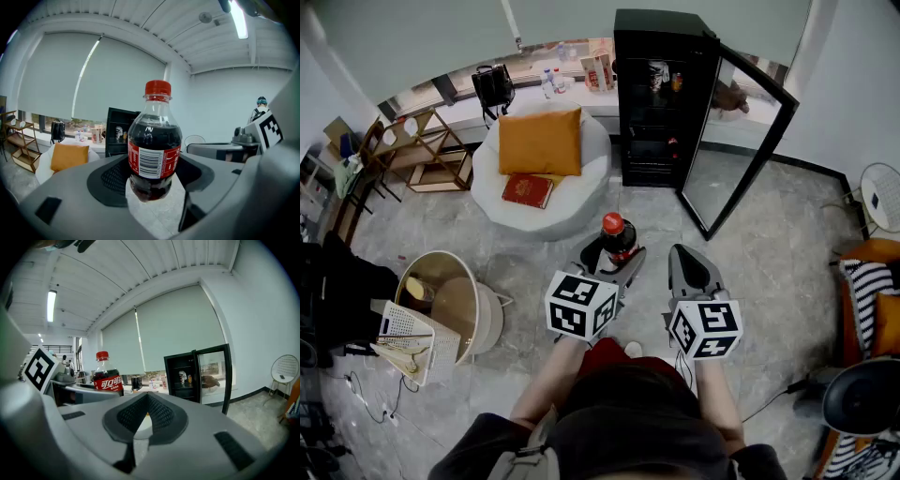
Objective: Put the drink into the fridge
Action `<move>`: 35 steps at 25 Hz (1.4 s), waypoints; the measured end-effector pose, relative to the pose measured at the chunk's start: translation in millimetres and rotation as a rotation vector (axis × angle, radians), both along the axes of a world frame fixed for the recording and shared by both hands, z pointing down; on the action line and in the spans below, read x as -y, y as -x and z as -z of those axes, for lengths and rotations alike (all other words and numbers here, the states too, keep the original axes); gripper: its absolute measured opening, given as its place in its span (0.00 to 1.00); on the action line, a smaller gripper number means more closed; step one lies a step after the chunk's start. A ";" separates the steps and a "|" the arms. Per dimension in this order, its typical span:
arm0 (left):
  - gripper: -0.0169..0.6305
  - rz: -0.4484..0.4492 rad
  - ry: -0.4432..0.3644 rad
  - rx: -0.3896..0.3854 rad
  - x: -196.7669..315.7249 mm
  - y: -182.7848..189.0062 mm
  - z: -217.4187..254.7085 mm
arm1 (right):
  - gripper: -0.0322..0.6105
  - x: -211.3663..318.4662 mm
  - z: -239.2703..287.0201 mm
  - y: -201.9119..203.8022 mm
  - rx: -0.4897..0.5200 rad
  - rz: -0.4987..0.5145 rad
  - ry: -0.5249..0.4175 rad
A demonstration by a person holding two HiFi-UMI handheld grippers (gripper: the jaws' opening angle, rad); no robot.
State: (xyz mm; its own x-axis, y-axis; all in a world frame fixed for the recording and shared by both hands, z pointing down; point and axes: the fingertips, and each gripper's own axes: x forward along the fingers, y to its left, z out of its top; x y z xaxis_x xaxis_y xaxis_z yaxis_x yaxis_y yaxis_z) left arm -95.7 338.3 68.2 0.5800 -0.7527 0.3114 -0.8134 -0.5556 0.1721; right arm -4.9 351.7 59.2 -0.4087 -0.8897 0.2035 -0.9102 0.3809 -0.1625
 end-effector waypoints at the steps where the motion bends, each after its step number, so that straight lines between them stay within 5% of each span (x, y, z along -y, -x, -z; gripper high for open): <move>1: 0.51 -0.001 -0.001 0.000 0.0 -0.6 0.5 | 0.07 0.2 0.4 0.0 0.000 0.000 0.000; 35: 0.51 0.018 0.032 0.007 10.3 -14.0 -11.7 | 0.08 7.6 -14.1 -25.3 0.047 -0.027 0.059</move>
